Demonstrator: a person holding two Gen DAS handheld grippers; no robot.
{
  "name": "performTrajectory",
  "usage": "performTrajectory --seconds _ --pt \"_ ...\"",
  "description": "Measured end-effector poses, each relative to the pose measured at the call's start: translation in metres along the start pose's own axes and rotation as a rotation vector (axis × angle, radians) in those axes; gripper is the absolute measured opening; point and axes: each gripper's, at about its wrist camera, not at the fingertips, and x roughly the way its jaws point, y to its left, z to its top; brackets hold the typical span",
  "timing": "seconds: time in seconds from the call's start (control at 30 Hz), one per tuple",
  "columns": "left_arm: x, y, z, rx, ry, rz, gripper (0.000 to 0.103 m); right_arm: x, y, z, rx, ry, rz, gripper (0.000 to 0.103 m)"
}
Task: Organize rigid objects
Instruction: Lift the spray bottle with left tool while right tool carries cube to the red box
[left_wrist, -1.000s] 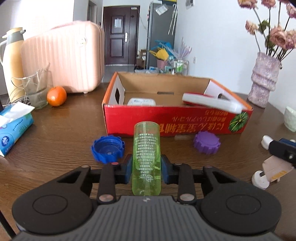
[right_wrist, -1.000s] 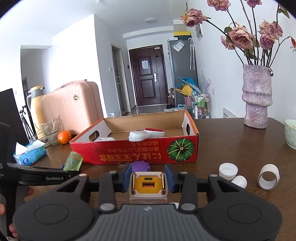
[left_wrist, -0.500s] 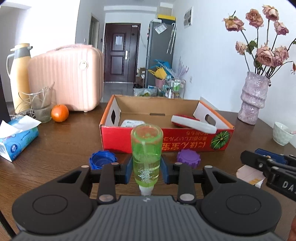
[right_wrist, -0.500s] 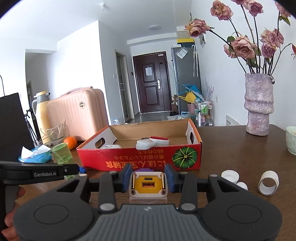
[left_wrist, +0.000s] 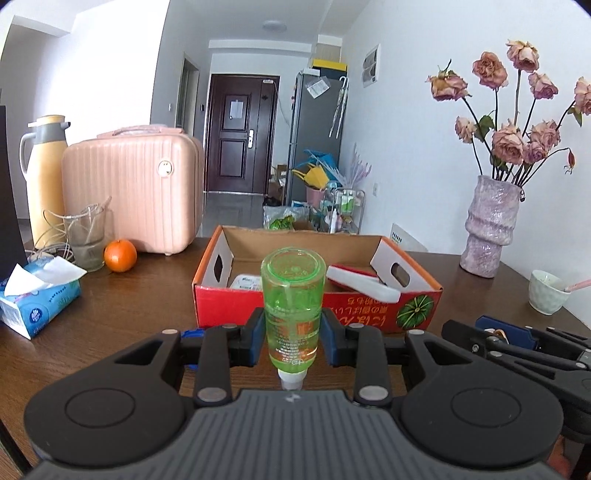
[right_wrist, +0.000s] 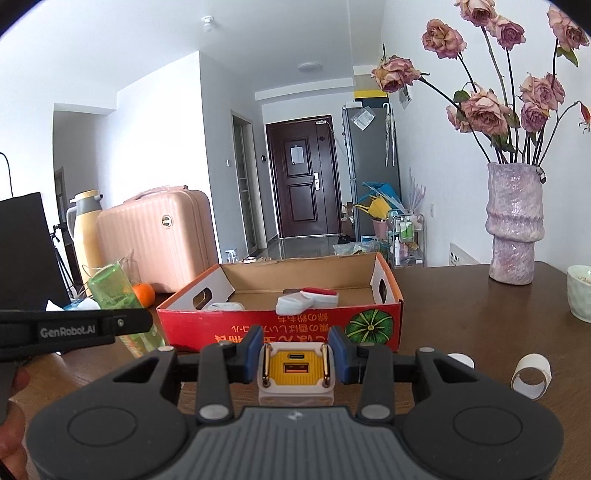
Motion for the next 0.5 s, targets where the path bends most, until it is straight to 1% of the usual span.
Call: performTrajectory --seconds 0.13,0.3,0.5 --pt "-0.001 -0.001 0.007 0.000 -0.011 0.004 0.032 0.001 0.000 0.006 -0.011 -0.017 -0.003 0.038" --pt "-0.002 -0.005 0.018 0.010 -0.043 0.010 0.032 0.005 0.000 0.017 -0.016 -0.035 -0.009 0.038" --pt "0.006 -0.009 0.030 0.009 -0.059 0.009 0.032 0.015 -0.002 0.030 -0.016 -0.055 -0.025 0.038"
